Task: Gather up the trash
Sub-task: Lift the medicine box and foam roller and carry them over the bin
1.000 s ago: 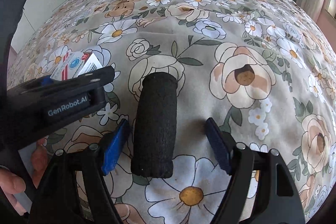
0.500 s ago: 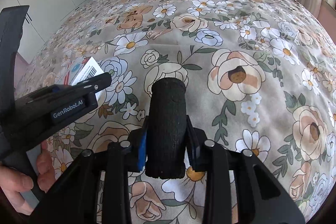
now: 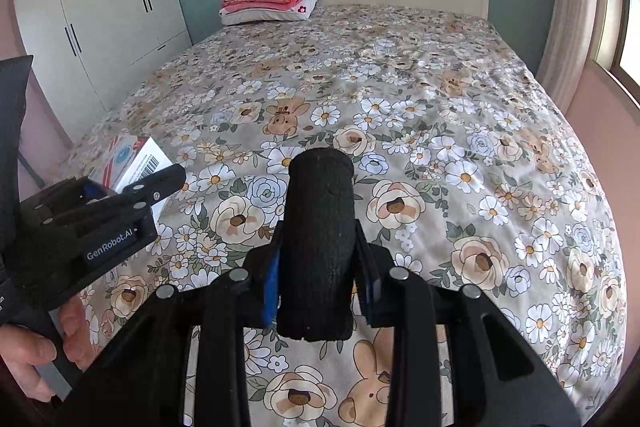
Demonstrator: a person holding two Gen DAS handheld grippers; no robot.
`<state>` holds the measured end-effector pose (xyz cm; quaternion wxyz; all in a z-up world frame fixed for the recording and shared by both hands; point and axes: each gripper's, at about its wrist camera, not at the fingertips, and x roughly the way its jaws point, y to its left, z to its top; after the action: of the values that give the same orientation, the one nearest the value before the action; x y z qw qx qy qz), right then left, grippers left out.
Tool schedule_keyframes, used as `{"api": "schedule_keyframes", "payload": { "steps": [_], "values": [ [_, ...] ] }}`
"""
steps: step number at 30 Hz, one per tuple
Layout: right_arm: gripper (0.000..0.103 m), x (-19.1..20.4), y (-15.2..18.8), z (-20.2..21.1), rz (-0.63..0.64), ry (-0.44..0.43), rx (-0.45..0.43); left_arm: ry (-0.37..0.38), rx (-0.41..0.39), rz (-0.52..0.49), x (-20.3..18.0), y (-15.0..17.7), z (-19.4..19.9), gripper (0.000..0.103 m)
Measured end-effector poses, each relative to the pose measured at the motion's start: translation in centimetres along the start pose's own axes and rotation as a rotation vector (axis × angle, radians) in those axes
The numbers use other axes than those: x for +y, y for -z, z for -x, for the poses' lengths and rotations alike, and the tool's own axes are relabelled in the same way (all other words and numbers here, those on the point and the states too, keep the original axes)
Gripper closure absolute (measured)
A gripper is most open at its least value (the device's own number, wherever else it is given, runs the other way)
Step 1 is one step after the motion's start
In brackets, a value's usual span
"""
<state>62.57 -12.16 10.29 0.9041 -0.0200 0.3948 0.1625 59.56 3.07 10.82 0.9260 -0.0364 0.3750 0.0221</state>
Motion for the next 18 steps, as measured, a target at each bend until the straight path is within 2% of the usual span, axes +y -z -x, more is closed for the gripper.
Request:
{"api": "schedule_keyframes", "payload": {
  "steps": [9,18],
  "values": [
    [0.071,3.3,0.3,15.6,0.061,0.035,-0.148,-0.016,-0.161,-0.038,-0.4,0.2,15.3,0.047],
    [0.071,6.7,3.3,29.7,0.119,0.058,-0.289,-0.023,-0.316,-0.075,-1.3,2.5,29.3,0.047]
  ]
}}
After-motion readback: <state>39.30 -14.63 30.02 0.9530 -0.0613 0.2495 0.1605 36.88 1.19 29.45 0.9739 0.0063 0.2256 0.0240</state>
